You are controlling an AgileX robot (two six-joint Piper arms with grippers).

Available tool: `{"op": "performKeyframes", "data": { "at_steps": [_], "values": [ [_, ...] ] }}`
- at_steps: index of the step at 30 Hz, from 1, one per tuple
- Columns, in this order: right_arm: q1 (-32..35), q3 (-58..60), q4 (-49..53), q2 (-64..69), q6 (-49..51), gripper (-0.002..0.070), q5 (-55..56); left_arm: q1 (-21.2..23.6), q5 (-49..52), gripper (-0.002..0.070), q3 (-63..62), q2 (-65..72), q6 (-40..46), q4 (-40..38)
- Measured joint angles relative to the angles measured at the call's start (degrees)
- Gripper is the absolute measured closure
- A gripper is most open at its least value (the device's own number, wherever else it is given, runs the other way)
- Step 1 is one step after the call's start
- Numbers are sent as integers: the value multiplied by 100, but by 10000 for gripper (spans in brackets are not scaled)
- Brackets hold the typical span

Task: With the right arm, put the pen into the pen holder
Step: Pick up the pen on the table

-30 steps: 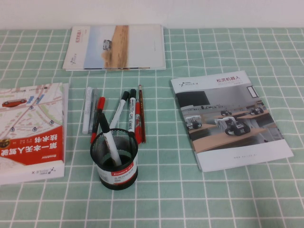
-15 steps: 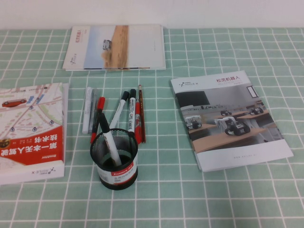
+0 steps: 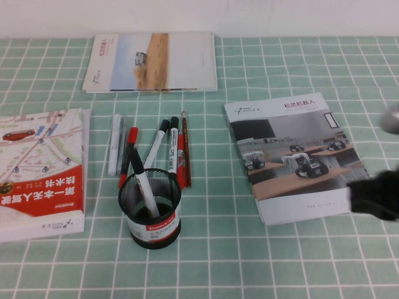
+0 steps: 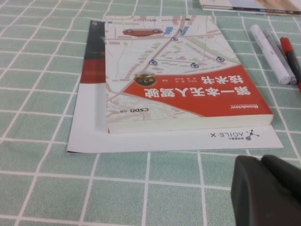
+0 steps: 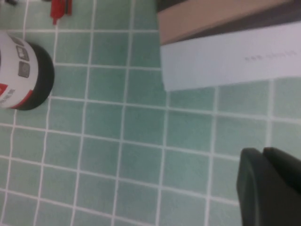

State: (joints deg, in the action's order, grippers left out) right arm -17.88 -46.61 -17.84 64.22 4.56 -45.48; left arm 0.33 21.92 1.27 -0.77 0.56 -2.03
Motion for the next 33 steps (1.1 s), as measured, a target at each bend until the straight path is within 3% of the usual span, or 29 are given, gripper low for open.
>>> {"op": "performKeyframes", "data": {
  "at_steps": [7,14,23,33],
  "values": [
    [-1069,-1784,802,1956,659,695,-95,0,0,679,0,0,0,0],
    [-1610,-3646,931,3674,750,685,-365,0,0,679,0,0,0,0],
    [-1777,-5977,1018,5515,1008,477,-925,0,0,679,0,0,0,0],
    [-1809,-7806,1172,7103,1231,452,-1088,0,0,679,0,0,0,0]
  ]
}}
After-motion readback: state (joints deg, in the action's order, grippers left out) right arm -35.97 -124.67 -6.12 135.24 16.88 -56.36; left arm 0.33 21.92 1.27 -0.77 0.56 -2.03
